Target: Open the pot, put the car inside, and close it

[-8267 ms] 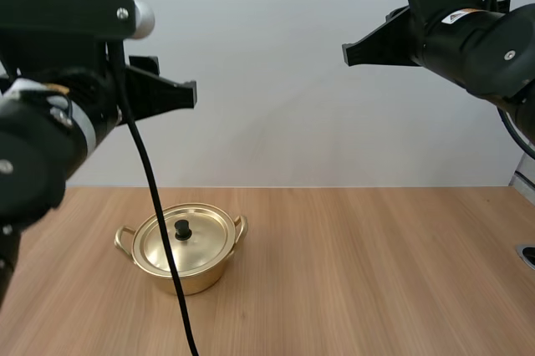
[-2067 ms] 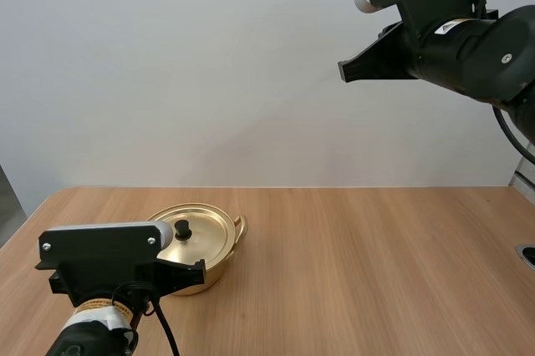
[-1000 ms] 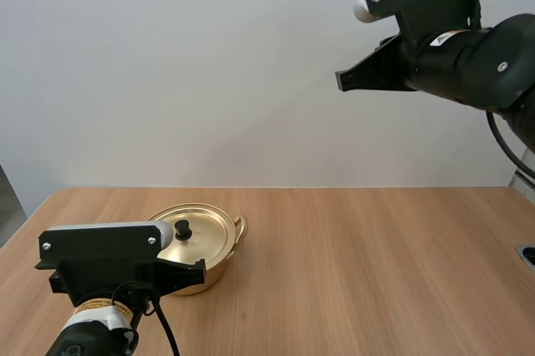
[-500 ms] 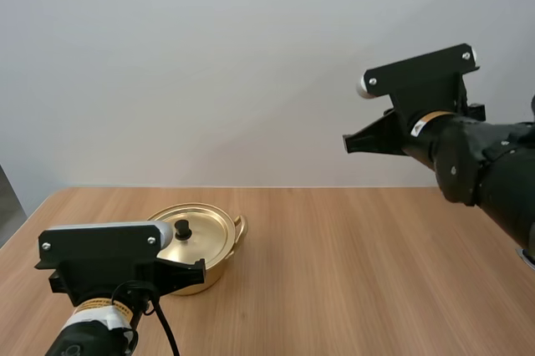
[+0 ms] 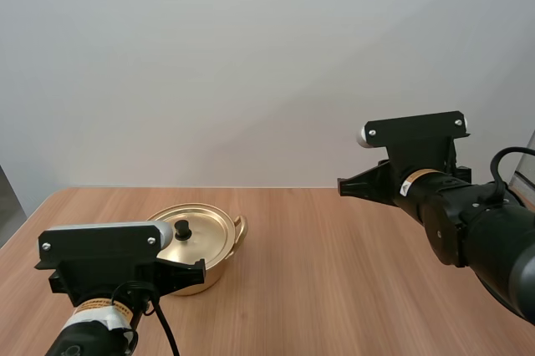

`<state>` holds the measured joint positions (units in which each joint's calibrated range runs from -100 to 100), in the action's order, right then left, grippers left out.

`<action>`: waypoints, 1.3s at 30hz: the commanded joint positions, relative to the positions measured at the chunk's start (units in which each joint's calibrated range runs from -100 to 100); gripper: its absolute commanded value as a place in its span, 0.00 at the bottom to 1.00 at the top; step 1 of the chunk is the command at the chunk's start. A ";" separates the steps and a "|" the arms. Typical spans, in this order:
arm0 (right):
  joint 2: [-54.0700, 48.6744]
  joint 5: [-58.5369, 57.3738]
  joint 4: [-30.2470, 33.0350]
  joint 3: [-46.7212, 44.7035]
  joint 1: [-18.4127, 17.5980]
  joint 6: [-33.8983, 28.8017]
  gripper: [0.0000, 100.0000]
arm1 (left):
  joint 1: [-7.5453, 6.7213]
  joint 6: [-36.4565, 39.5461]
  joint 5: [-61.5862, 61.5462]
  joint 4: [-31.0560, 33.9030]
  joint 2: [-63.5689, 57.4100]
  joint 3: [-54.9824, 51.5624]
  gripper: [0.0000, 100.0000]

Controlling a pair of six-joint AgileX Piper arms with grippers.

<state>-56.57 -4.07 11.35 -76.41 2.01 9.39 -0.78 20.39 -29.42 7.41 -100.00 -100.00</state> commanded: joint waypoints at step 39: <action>-33.03 -15.73 -6.42 -11.17 -0.50 -0.20 0.00 | 0.02 0.01 -0.08 0.07 0.00 0.00 0.00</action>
<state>-83.03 -14.36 4.66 -87.54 1.53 9.20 -0.78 20.39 -29.42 7.41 -100.00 -100.00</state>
